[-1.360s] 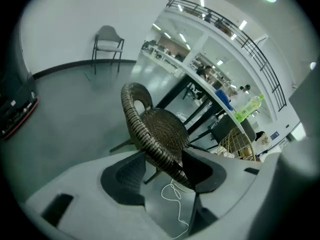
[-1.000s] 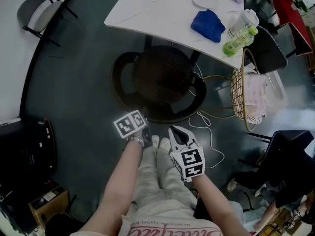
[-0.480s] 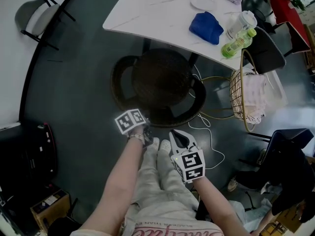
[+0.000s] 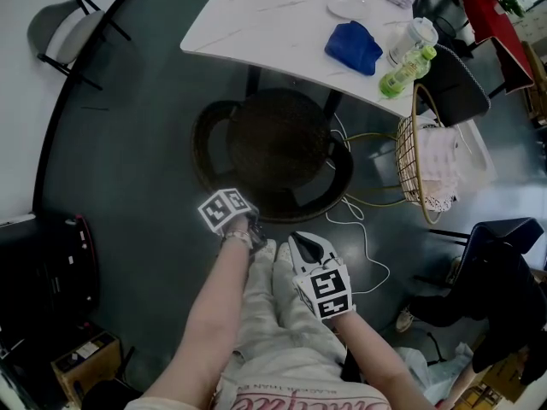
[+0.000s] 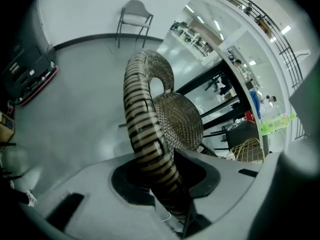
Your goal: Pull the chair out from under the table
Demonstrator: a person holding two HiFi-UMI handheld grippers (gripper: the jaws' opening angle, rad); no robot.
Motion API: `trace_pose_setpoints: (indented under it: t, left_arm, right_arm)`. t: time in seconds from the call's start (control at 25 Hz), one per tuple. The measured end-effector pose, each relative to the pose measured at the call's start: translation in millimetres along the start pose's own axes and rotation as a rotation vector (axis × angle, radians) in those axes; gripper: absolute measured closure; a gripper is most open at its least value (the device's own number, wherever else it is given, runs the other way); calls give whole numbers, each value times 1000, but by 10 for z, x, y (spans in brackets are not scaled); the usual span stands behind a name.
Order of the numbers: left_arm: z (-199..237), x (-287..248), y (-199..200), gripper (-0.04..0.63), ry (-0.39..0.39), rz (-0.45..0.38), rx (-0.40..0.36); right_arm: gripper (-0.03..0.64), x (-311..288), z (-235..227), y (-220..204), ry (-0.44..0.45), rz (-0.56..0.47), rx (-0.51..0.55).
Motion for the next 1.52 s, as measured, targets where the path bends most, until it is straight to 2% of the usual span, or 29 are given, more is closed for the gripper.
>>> trace_pose_setpoints:
  t: [0.64, 0.88, 1.52]
  left_arm:
    - [743, 680, -497, 518, 73, -33, 92]
    - [1006, 934, -681, 531, 91, -54, 159]
    - [1626, 1573, -1332, 529, 111, 6, 170]
  right_arm:
    - [614, 289, 291, -15, 29, -28, 44]
    - [614, 364, 476, 17, 45, -39, 59]
    - [613, 496, 738, 207, 91, -71, 129]
Point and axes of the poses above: the fingertips, and each gripper's own axes: x backward along the fingers, z to its left, y out of its top, the point moved 5 cm from there along x, backward along the fingers, and after that the axes turned 15 degrees about -z, right-handed, at the moved point
